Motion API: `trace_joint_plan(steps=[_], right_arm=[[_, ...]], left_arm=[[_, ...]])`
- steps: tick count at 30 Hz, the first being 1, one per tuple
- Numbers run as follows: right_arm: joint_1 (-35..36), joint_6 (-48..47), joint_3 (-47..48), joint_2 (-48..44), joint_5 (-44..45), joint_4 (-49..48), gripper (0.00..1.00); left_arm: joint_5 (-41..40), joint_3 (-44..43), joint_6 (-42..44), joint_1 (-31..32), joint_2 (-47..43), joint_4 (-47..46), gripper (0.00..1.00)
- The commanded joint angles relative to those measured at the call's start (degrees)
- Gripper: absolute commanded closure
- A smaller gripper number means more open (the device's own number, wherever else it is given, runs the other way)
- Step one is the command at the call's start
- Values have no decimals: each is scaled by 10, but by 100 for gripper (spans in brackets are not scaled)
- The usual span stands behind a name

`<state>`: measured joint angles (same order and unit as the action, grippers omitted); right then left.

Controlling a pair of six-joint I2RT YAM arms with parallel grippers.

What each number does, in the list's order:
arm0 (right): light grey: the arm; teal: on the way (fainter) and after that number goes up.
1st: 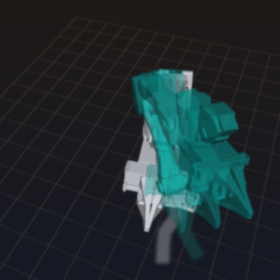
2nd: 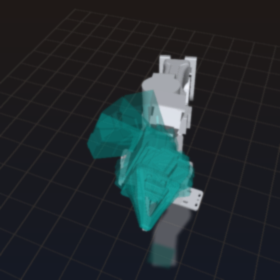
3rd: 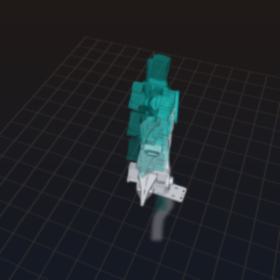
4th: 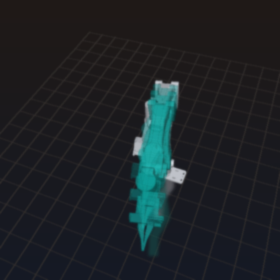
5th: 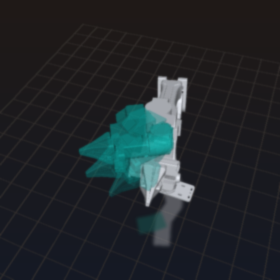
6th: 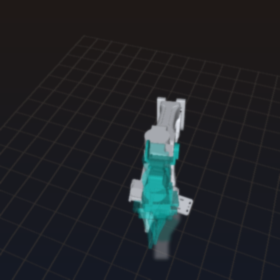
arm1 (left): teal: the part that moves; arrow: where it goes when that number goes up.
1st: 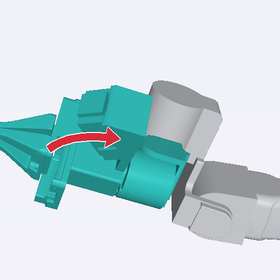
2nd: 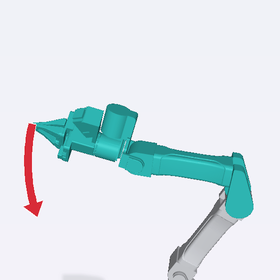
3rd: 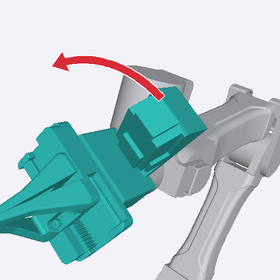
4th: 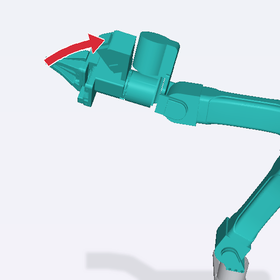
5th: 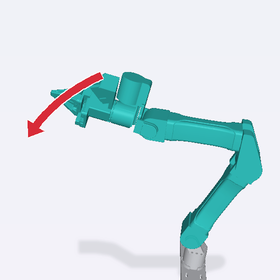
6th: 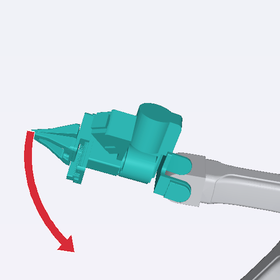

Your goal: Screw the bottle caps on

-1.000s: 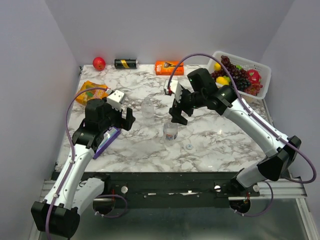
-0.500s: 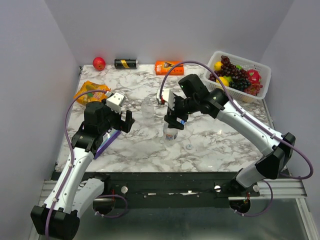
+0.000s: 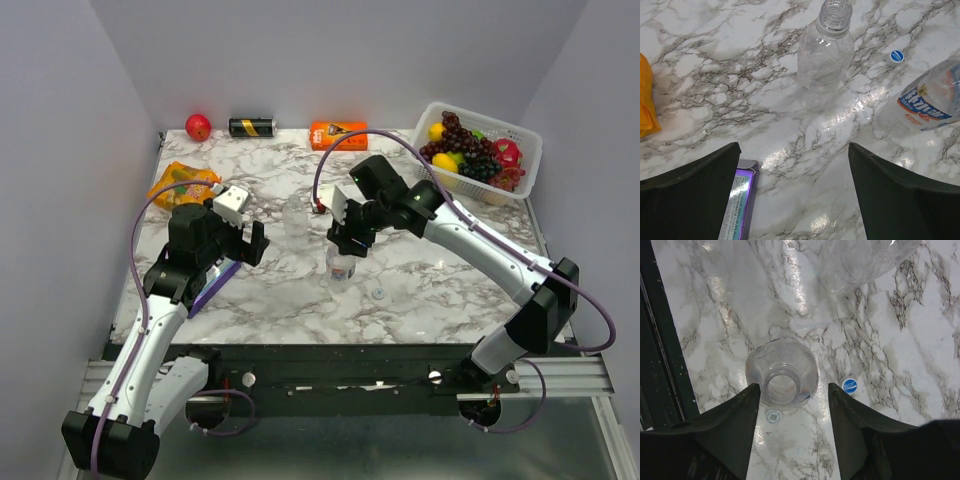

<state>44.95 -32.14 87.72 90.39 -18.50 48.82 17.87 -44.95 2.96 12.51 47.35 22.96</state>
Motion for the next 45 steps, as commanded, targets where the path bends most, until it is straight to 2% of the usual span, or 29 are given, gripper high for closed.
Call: trace_joint_plan(steps=[1, 3, 8, 12, 14, 16, 17, 20, 26, 30, 34, 45], right_arm=[[5, 5, -2, 15, 0, -9, 39], [4, 2, -3, 16, -5, -6, 45], [4, -2, -15, 17, -13, -5, 50], [4, -10, -4, 17, -23, 9, 75], [4, -14, 11, 11, -22, 26, 80], [4, -17, 45, 4, -23, 60, 96], [4, -25, 60, -1, -28, 77, 99], [4, -68, 102, -16, -71, 132, 99], [5, -85, 103, -57, -108, 127, 99], [4, -70, 126, -63, -166, 129, 99], [5, -42, 141, -65, -184, 114, 99], [5, 12, 169, -50, -225, 91, 99]], left_arm=[[26, 12, -6, 2, -4, -8, 1], [30, 13, -5, 3, -3, -10, 1], [61, 13, 8, 10, -2, -6, 1], [130, 15, 37, 30, -7, 10, 1], [167, 23, 52, 49, -15, 19, 1], [207, 35, 71, 65, -31, 19, 1], [218, 42, 74, 75, -38, 13, 1], [247, 67, 74, 126, -56, -15, 1], [210, 96, 77, 199, -37, -85, 1], [146, 130, 1, 214, -18, -178, 1], [146, 146, -23, 219, 0, -227, 1], [162, 150, -21, 257, 49, -313, 1]])
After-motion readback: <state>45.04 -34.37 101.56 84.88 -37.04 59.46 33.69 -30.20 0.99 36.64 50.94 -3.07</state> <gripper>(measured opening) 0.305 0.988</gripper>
